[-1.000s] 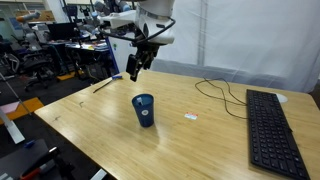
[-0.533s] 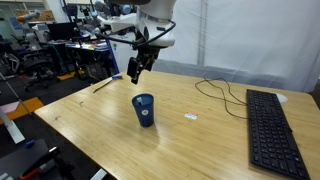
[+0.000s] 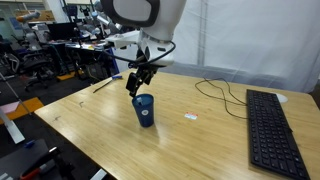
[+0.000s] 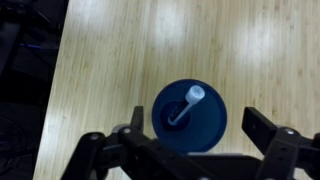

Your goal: Take the marker out of the cup and put it on the table

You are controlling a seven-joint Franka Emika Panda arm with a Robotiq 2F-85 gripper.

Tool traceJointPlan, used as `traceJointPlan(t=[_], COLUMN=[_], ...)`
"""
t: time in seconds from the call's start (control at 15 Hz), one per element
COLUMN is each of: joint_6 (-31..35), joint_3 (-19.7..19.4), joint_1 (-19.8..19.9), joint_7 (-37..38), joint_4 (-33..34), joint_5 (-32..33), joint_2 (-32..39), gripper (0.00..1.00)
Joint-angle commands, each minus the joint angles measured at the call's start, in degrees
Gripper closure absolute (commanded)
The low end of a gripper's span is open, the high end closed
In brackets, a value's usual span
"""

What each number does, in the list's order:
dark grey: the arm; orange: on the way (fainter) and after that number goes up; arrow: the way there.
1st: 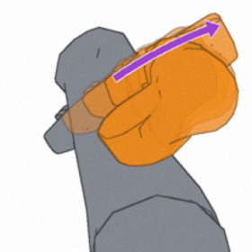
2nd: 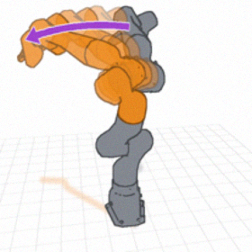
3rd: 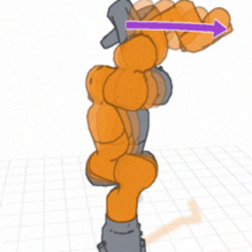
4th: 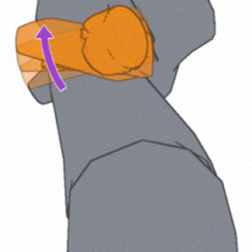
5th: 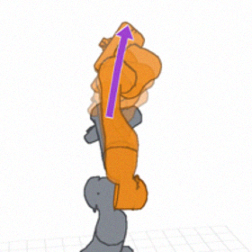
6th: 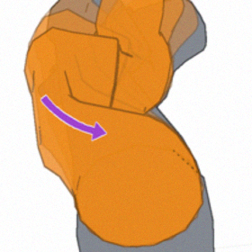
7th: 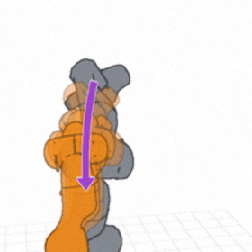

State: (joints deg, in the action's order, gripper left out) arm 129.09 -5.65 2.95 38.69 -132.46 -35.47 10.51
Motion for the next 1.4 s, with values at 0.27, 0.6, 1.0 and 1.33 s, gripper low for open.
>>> traceJointPlan(t=[0.27, 0.6, 1.0, 1.33], joint_6=[0.16, 0.04, -0.42, -0.48], joint_3=[0.04, 0.14, 0.18, 0.43], joint_1=[0.78, 0.93, 1.30, 1.15], joint_7=[-1.36, -2.02, -2.77, -2.78], joint_4=[2.37, 3.12, 4.39, 6.19], joint_5=[-0.94, -1.32, -2.02, -2.22], joint_2=[2.84, 3.76, 7.22, 9.84], gripper=[0.47, 0.68, 0.66, 0.66])
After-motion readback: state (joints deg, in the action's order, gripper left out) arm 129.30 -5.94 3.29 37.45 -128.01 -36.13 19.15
